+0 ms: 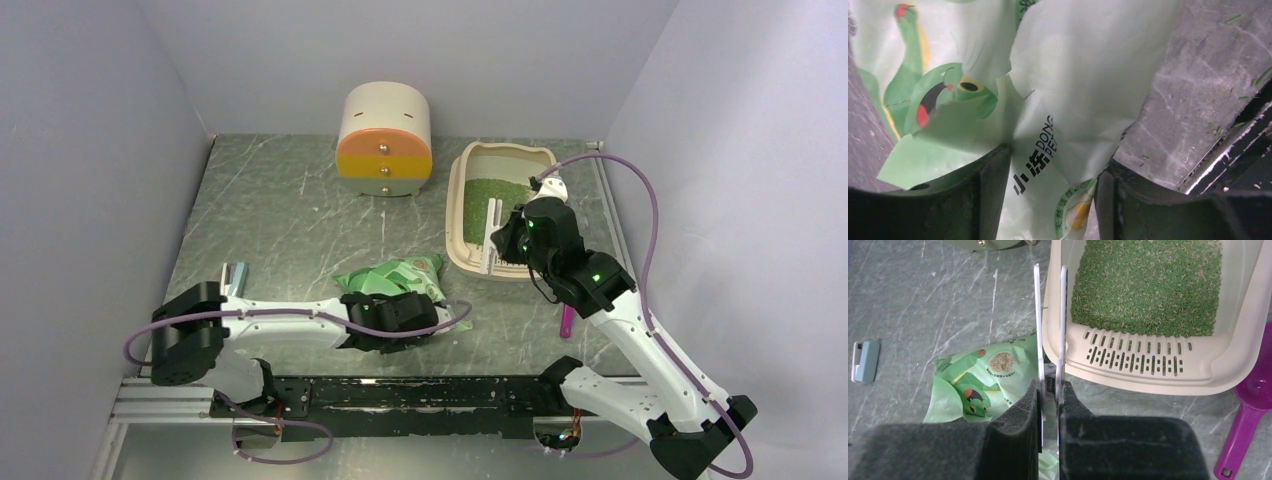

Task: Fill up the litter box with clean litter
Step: Clamp the cat litter bag at the center of the board.

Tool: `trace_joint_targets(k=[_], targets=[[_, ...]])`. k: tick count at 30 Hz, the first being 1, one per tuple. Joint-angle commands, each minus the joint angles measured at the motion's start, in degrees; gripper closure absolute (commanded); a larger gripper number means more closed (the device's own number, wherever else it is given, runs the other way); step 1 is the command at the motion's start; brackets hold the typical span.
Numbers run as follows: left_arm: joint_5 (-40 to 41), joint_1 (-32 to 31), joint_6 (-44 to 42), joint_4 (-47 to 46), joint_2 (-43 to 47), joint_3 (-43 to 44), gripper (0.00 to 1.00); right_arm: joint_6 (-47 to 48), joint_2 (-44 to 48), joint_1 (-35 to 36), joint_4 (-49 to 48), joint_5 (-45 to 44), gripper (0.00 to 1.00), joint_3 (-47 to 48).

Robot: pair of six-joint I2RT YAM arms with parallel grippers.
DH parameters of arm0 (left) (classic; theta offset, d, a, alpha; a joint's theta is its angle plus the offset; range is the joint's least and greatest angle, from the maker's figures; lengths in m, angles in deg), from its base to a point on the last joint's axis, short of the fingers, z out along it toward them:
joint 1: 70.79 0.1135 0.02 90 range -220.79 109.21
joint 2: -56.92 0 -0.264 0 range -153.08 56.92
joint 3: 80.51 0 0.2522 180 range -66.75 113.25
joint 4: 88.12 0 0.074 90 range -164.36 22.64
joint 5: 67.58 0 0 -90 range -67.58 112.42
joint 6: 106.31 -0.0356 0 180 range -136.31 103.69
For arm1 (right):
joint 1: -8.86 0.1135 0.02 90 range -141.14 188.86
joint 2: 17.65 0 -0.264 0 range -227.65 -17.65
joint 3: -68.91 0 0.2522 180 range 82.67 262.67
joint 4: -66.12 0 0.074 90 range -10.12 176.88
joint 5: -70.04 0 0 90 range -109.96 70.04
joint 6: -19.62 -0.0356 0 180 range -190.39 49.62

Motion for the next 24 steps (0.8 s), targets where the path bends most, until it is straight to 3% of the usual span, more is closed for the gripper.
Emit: trace_joint_targets(k=[1,5,6,11,17,21,24], targets=[[-0.73,0.15,-0.88,1.77,-5.49,1.11,0.48,0.78,0.97,-0.37,-0.88,-2.08,1.0,0.72],[2.68,0.36,-0.22,-0.81,-2.36,-0.42,0.91,1.03,0.76,-0.45,-0.71,-3.12,1.0,1.23],[1.99,0.61,-0.11,-1.82,-0.43,-0.81,0.95,1.12,0.68,-0.49,-0.66,-3.39,1.0,1.5],[-14.73,11.06,-0.75,-3.77,6.04,-0.87,0.95,4.97,0.72,-0.82,-2.81,0.5,1.0,2.2],[-25.69,20.55,-5.7,-2.86,4.72,2.21,0.95,14.81,1.65,-0.97,-7.62,17.52,1.0,3.56],[-37.69,33.56,-7.52,-3.56,3.73,5.89,0.95,19.92,1.63,-0.97,-11.26,27.08,1.0,4.66],[-44.9,38.94,-9.74,-1.34,0.62,10.58,0.95,21.4,-0.32,-0.97,-14.48,33.39,1.0,4.45]])
